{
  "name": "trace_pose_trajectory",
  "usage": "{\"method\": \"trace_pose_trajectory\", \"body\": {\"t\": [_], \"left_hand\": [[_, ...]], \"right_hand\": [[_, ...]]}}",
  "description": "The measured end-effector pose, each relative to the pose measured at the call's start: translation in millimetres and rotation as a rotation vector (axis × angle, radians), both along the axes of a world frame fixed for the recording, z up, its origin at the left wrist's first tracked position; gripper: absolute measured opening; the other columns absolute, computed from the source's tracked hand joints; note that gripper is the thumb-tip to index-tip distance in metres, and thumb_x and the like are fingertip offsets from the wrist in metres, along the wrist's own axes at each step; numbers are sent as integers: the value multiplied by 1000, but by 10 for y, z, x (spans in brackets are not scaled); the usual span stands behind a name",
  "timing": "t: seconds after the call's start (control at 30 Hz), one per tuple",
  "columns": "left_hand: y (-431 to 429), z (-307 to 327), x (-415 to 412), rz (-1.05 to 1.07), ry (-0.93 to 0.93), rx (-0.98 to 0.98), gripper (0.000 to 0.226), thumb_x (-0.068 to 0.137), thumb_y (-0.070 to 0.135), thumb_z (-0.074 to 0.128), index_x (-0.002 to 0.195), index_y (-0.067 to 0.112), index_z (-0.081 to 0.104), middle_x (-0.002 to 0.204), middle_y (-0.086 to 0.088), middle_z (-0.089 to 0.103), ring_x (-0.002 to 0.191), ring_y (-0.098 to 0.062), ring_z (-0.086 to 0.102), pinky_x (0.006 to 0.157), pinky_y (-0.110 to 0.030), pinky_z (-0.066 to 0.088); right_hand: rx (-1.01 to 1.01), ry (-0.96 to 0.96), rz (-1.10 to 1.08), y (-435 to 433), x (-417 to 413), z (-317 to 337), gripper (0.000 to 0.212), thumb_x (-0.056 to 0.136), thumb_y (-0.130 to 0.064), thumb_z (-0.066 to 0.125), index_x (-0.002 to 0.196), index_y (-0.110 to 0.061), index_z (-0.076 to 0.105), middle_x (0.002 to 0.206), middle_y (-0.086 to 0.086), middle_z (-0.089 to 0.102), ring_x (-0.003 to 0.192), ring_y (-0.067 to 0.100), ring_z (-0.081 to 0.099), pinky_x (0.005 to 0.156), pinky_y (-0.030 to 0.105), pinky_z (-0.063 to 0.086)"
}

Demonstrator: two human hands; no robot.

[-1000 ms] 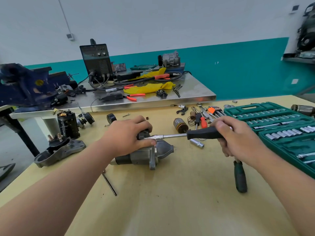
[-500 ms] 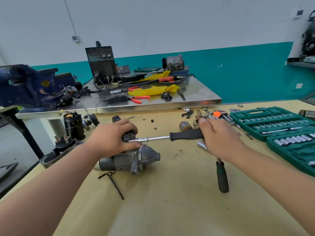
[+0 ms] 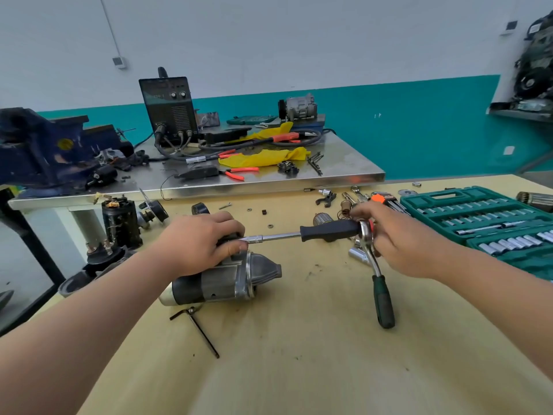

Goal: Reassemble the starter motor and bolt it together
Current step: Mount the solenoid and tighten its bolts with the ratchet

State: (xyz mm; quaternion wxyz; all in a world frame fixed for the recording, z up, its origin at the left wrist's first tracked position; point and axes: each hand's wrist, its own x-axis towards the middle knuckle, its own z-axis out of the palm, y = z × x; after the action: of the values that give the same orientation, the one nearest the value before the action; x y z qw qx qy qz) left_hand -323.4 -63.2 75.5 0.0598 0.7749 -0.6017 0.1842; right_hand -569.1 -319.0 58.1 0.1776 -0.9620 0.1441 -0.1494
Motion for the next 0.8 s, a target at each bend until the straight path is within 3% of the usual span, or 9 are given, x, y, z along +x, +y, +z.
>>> {"method": "trace_pose_trajectory", "body": {"t": [0.07, 0.1, 0.17, 0.2, 0.3, 0.43, 0.6, 0.7, 0.8], "left_hand": [[3, -1, 7, -18, -6, -6, 108, 69, 88, -15, 121, 32, 61, 118, 17, 59, 96, -14, 63, 71, -34, 52], [1, 1, 8, -20, -8, -3, 107, 70, 88, -14, 120, 31, 62, 118, 16, 60, 96, -14, 63, 72, -34, 52], [-3, 6, 0, -18, -9, 12, 106, 71, 87, -13, 120, 30, 63, 117, 15, 61, 97, -15, 64, 72, -33, 52], [-5, 6, 4, -12, -11, 18, 105, 72, 87, -12, 120, 30, 63, 117, 14, 61, 97, -15, 63, 72, -32, 51], [-30, -26, 29, 31, -39, 16, 91, 76, 87, 3, 118, 32, 62, 114, 17, 61, 94, -13, 63, 69, -30, 49], [-75, -78, 45, 84, -23, -38, 48, 87, 70, 44, 115, 35, 61, 111, 19, 62, 94, -10, 62, 69, -28, 49], [-96, -110, 43, 58, -50, -120, 63, 77, 77, 37, 105, 30, 68, 97, 15, 66, 82, -14, 65, 59, -25, 44], [-64, -142, -3, -25, -140, -224, 54, 79, 65, 43, 94, 22, 73, 83, 9, 68, 70, -19, 67, 54, -22, 42], [-44, -184, -28, -46, -192, -271, 49, 82, 58, 47, 91, 18, 75, 80, 5, 69, 67, -22, 68, 51, -28, 51]], "right_hand": [[-478, 111, 18, -88, -76, -71, 78, 87, -12, 58, 139, -41, 8, 143, -9, 23, 95, 6, 59, 76, 20, 48], [-700, 33, 74, -133, -60, -119, 87, 80, -11, 66, 143, -31, 9, 147, -4, 17, 106, 19, 61, 85, 31, 54], [-903, -202, 213, -175, 27, -182, 82, 72, -16, 76, 140, -14, 30, 143, 12, 30, 113, 36, 60, 91, 47, 53], [-918, -309, 257, -175, 91, -200, 74, 75, -23, 76, 137, -12, 36, 137, 16, 38, 111, 37, 61, 91, 48, 53], [-875, -510, 330, -160, 248, -257, 62, 84, -47, 66, 131, -11, 45, 114, 18, 60, 96, 30, 62, 81, 40, 55], [-800, -621, 317, -141, 279, -309, 54, 86, -47, 60, 125, -11, 50, 99, 14, 63, 76, 25, 63, 64, 34, 54], [-691, -728, 306, -56, 304, -301, 35, 90, -31, 55, 119, -12, 55, 85, 11, 65, 61, 22, 59, 51, 34, 50], [-526, -760, 278, 50, 270, -311, 31, 92, -22, 48, 113, -8, 65, 85, 10, 64, 55, 21, 56, 46, 34, 48], [-310, -733, 219, 176, 233, -302, 35, 89, -20, 45, 107, -3, 70, 87, 9, 62, 60, 22, 57, 48, 36, 50]]}}
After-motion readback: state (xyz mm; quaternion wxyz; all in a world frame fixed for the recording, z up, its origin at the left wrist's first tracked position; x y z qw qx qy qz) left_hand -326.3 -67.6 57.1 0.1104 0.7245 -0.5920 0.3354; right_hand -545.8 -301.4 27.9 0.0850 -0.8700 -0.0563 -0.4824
